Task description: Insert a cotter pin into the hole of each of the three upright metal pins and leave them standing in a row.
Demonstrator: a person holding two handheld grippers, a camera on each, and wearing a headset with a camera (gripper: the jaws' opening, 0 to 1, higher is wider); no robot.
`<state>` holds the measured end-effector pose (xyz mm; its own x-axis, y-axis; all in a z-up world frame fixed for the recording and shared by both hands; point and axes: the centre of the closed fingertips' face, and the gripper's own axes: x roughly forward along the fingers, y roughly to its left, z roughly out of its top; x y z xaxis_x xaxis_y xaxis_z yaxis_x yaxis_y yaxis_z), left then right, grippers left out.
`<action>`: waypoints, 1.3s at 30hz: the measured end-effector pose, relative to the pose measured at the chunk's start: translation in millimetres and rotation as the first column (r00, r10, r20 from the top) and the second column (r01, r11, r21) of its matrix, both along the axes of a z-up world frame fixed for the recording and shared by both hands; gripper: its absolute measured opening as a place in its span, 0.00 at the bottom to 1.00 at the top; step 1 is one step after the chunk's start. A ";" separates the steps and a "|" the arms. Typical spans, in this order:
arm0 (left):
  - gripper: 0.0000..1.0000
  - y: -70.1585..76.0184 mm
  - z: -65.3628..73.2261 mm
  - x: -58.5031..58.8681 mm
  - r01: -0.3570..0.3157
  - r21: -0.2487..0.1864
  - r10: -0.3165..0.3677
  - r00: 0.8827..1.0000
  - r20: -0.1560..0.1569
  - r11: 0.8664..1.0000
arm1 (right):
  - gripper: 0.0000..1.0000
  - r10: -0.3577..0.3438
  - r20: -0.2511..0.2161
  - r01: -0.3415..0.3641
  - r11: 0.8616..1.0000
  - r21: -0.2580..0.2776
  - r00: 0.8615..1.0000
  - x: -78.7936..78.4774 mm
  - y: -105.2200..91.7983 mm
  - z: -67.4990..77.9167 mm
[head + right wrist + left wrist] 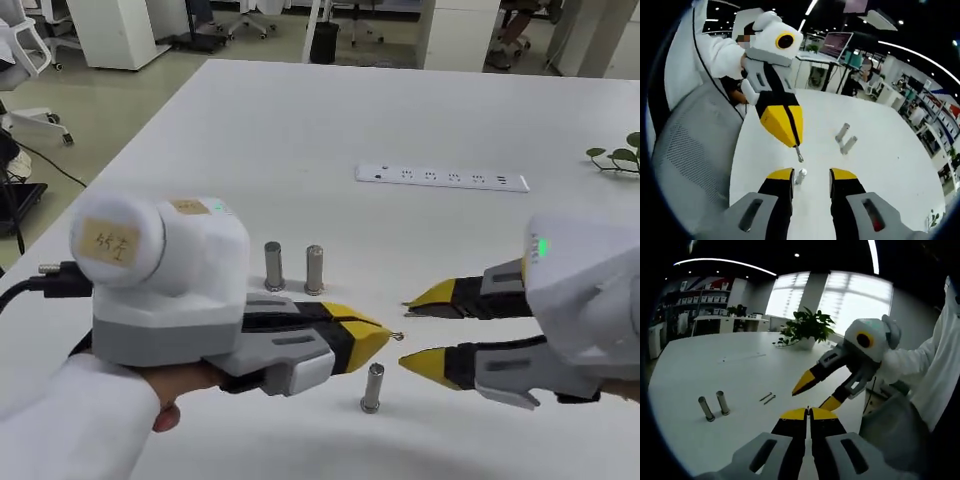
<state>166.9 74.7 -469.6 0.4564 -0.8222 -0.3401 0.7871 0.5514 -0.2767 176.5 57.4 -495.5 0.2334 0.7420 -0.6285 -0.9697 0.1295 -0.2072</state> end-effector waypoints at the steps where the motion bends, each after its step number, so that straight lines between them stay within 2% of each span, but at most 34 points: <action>1: 0.00 -0.2 -0.2 -0.6 0.005 0.004 -0.005 1.000 0.007 1.000 | 0.24 -0.002 -0.040 0.003 1.000 0.021 0.999 -0.3 -0.4 0.2; 2: 0.00 -0.2 -0.4 -0.9 0.011 0.009 -0.011 1.000 0.018 1.000 | 0.24 0.006 -0.078 -0.004 0.999 0.036 0.997 -3.2 -0.9 0.0; 4: 0.00 -0.5 0.0 -1.6 0.032 0.031 -0.034 0.998 0.059 0.999 | 0.22 0.024 -0.156 -0.010 0.996 0.091 0.987 -8.6 0.4 2.4; 5: 0.00 -1.0 0.4 -2.4 0.038 0.034 -0.041 0.997 0.068 0.999 | 0.18 0.037 -0.203 -0.014 0.993 0.115 0.978 -12.5 1.1 3.4; 6: 0.00 -1.0 0.6 -2.2 0.038 0.034 -0.041 0.997 0.071 0.999 | 0.16 0.046 -0.227 -0.018 0.992 0.122 0.973 -15.2 0.4 3.5; 7: 0.00 -0.9 2.0 -1.6 0.042 0.038 -0.045 0.995 0.091 0.998 | 0.16 0.040 -0.244 -0.008 0.991 0.131 0.969 -14.9 0.9 3.9; 10: 0.00 -1.9 5.0 -3.2 0.063 0.057 -0.071 0.988 0.140 0.996 | 0.16 0.066 -0.259 -0.025 0.987 0.160 0.964 -18.2 3.0 6.7; 13: 0.00 -3.4 7.8 -5.9 0.083 0.061 -0.092 0.982 0.168 0.995 | 0.20 0.084 -0.272 -0.040 0.986 0.161 0.959 -22.4 6.1 6.0; 15: 0.00 -4.1 7.8 -7.4 0.094 0.066 -0.104 0.980 0.172 0.993 | 0.20 0.099 -0.291 -0.049 0.983 0.175 0.952 -27.0 9.7 7.0; 18: 0.00 -4.3 4.2 -10.8 0.118 0.106 -0.136 0.973 0.188 0.987 | 0.16 0.117 -0.296 -0.063 0.981 0.186 0.948 -30.8 13.5 7.7; 22: 0.00 -4.4 6.3 -12.4 0.123 0.131 -0.148 0.967 0.207 0.984 | 0.12 0.134 -0.294 -0.081 0.979 0.187 0.946 -33.0 16.5 6.2; 27: 0.00 -4.4 5.7 -12.6 0.137 0.163 -0.171 0.962 0.215 0.977 | 0.05 0.145 -0.284 -0.091 0.977 0.195 0.948 -32.7 17.9 6.1; 32: 0.00 -5.5 3.5 -13.8 0.148 0.166 -0.180 0.962 0.204 0.975 | 0.00 0.156 -0.293 -0.101 0.975 0.196 0.943 -34.1 17.6 5.1; 34: 0.00 -5.7 0.9 -14.5 0.150 0.172 -0.183 0.963 0.199 0.974 | 0.00 0.147 -0.280 -0.096 0.977 0.190 0.949 -32.6 16.9 3.6; 39: 0.00 -5.8 -3.8 -17.6 0.167 0.193 -0.204 0.960 0.192 0.967 | 0.00 0.153 -0.286 -0.105 0.979 0.176 0.946 -35.2 14.6 1.3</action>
